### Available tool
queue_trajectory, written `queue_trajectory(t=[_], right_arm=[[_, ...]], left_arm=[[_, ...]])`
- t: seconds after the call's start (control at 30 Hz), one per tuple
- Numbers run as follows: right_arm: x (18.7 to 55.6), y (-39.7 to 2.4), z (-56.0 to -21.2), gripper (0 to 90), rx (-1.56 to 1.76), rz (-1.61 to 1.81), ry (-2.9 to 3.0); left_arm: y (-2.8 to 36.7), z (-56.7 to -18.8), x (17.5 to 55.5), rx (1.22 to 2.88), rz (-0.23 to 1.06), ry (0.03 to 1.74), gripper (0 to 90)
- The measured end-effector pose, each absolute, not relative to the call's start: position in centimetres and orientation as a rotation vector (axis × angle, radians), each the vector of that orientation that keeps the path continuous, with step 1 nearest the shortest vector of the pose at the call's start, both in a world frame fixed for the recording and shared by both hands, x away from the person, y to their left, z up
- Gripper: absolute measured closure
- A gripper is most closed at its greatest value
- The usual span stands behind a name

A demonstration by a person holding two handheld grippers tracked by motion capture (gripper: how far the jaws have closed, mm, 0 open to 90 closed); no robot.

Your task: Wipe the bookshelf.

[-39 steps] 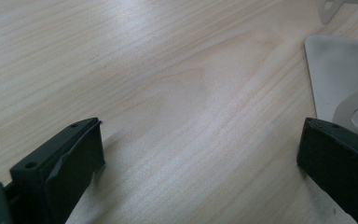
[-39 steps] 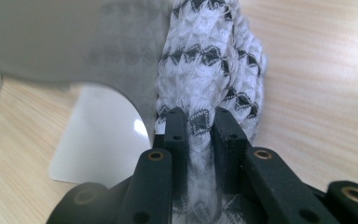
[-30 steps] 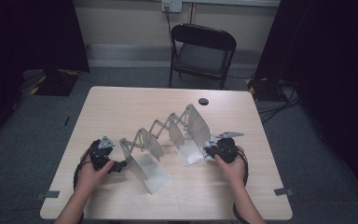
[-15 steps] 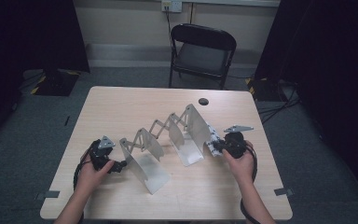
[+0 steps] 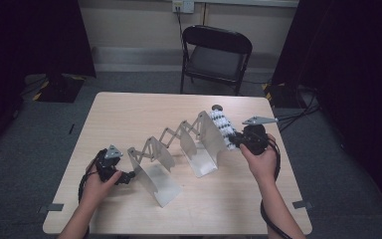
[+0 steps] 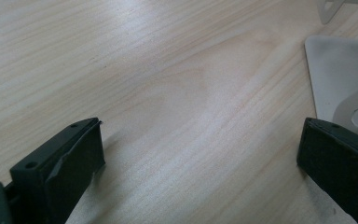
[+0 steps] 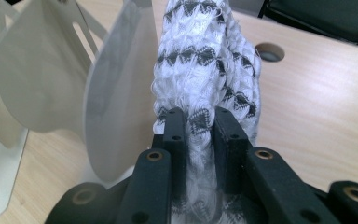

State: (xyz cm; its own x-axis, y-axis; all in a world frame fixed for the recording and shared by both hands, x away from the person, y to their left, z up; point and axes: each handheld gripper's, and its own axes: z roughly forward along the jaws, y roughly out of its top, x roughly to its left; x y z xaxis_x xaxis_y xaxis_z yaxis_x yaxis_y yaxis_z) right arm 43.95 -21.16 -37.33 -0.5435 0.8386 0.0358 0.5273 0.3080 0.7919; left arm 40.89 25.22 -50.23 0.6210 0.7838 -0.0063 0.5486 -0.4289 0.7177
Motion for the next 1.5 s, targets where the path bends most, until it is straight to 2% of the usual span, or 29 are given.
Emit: queue_trajectory(t=[0.27,0.53,1.5], right_arm=[[43.8,-20.3,-35.6,77.6,1.170,1.133,2.201],[43.5,-19.7,-36.4,77.6,1.174,1.137,2.220],[43.9,-19.6,-46.3,77.0,1.277,1.070,2.291]], left_arm=[[25.2,-50.2,40.9,2.144,0.432,1.040,0.1],[25.2,-50.2,40.9,2.144,0.432,1.040,0.1],[25.2,-50.2,40.9,2.145,0.433,1.042,0.1]])
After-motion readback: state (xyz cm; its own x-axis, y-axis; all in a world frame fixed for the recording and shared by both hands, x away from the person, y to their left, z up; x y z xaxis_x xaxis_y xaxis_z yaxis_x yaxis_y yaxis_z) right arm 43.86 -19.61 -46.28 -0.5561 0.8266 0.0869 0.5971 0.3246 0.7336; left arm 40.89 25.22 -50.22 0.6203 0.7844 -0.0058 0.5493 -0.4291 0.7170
